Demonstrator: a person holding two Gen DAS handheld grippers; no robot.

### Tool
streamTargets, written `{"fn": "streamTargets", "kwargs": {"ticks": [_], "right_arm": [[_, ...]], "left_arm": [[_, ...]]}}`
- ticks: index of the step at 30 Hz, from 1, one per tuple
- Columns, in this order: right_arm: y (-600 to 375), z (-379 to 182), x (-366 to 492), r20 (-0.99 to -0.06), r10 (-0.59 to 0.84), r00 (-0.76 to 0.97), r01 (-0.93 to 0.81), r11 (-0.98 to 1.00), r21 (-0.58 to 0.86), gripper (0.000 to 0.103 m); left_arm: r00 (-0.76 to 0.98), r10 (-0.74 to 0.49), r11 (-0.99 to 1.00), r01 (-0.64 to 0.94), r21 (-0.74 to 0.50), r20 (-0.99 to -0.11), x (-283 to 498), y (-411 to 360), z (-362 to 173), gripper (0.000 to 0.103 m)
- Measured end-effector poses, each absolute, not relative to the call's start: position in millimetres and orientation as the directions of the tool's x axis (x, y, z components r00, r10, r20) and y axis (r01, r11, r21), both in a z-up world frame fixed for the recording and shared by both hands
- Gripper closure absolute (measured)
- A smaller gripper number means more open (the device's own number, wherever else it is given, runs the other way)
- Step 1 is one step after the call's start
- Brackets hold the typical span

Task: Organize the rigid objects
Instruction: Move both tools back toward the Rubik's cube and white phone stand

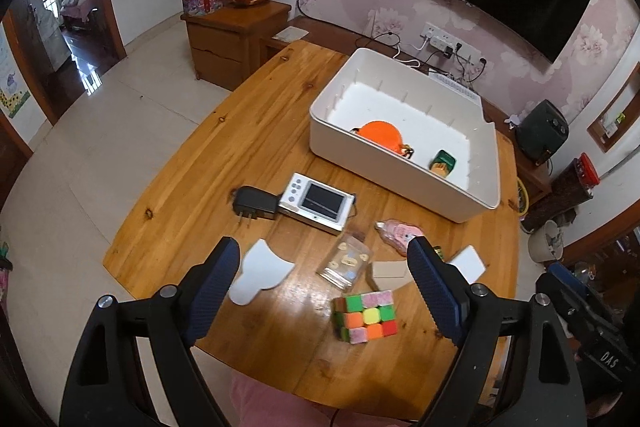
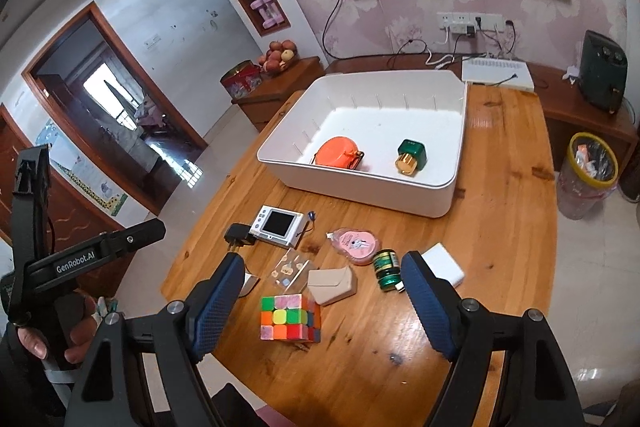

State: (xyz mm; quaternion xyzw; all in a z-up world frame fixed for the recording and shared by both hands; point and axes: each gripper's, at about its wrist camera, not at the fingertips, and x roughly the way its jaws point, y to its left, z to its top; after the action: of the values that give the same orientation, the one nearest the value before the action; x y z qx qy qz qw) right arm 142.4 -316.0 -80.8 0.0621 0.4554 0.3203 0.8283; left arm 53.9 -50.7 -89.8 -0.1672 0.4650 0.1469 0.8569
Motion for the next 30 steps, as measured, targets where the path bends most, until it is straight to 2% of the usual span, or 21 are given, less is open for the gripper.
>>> {"fn": "streamTargets", "kwargs": {"ticks": [15,30], "right_arm": [[-270.3,-100.8,150.7,-0.758,0.552,0.348,-0.289,0.832,0.474,0.022],[-217.8,-126.9,133.9,-0.849,0.435,0.3,-0.143,0.9,0.411,0.022]], "left_arm": [[0.42,0.025,0.936,-0.329,-0.127,-0.907,66.3,15.5,-101.2,0.015],[0.231,-0.069,0.98,-0.169,-0.11,-0.97,99.5,50.7,-137.9,0.015]]}}
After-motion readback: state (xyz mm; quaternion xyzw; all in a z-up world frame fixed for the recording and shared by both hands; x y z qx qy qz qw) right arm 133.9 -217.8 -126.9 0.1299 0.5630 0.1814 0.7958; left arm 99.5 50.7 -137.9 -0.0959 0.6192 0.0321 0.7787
